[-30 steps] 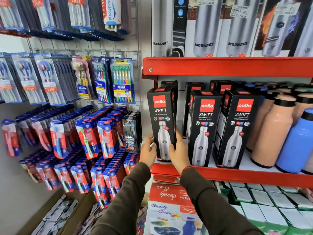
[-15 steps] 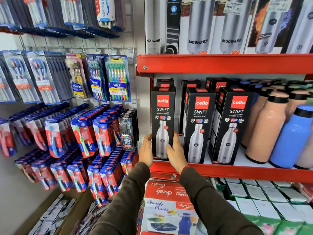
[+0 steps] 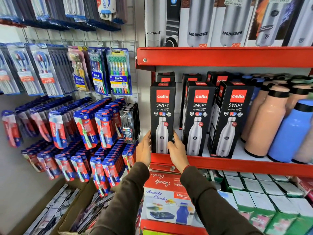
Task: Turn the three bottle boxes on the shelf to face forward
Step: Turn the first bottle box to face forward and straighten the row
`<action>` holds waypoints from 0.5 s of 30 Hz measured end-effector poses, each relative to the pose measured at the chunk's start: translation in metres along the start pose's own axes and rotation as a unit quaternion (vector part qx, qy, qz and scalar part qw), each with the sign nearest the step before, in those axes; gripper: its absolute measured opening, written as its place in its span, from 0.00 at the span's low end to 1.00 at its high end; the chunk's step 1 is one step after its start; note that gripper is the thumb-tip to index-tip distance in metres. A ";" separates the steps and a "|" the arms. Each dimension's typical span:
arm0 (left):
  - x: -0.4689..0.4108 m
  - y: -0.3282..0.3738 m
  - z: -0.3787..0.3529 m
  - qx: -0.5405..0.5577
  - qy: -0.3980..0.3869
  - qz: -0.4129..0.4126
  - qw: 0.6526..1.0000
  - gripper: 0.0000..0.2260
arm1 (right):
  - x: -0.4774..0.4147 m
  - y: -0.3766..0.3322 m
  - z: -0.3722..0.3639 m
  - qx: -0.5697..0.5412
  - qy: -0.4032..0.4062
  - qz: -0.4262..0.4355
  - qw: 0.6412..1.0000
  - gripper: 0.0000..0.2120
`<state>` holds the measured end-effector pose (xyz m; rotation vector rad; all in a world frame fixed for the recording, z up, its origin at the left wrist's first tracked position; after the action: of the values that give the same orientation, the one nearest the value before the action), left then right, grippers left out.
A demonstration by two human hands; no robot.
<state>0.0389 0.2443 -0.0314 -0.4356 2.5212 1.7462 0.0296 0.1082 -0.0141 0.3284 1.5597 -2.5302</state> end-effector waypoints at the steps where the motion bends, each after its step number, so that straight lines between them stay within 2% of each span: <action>1: 0.002 0.000 0.001 -0.010 -0.002 -0.006 1.000 0.14 | 0.001 0.000 0.000 -0.001 0.000 0.000 1.000 0.30; 5: 0.007 0.001 -0.001 -0.030 -0.003 -0.007 1.000 0.14 | 0.003 -0.003 0.005 0.025 -0.005 0.007 1.000 0.29; 8: 0.009 0.004 -0.003 -0.045 -0.017 0.003 0.999 0.23 | 0.004 -0.002 0.008 0.040 -0.023 -0.001 0.999 0.28; 10: 0.012 0.001 -0.008 -0.065 -0.013 -0.011 0.998 0.24 | 0.009 0.001 0.010 0.040 -0.003 -0.002 0.999 0.27; 13: 0.026 -0.005 -0.022 -0.078 0.066 -0.098 0.990 0.20 | 0.028 0.006 0.017 0.003 0.107 0.044 0.993 0.20; 15: 0.041 -0.006 -0.036 -0.077 0.141 -0.187 0.969 0.19 | 0.037 0.012 0.029 -0.034 0.209 0.078 0.974 0.17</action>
<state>0.0057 0.2012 -0.0314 -1.1605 2.2676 1.8362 -0.0063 0.0762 -0.0212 0.9862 1.6674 -2.3850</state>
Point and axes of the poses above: each hand's wrist, its own x-axis away from the middle knuckle, its own z-axis out of the back of the hand, y = z × x, the point moved 1 cm from there along -x, towards the middle knuckle, and after that the axes turned 15 degrees about x, right-handed, at the moved point
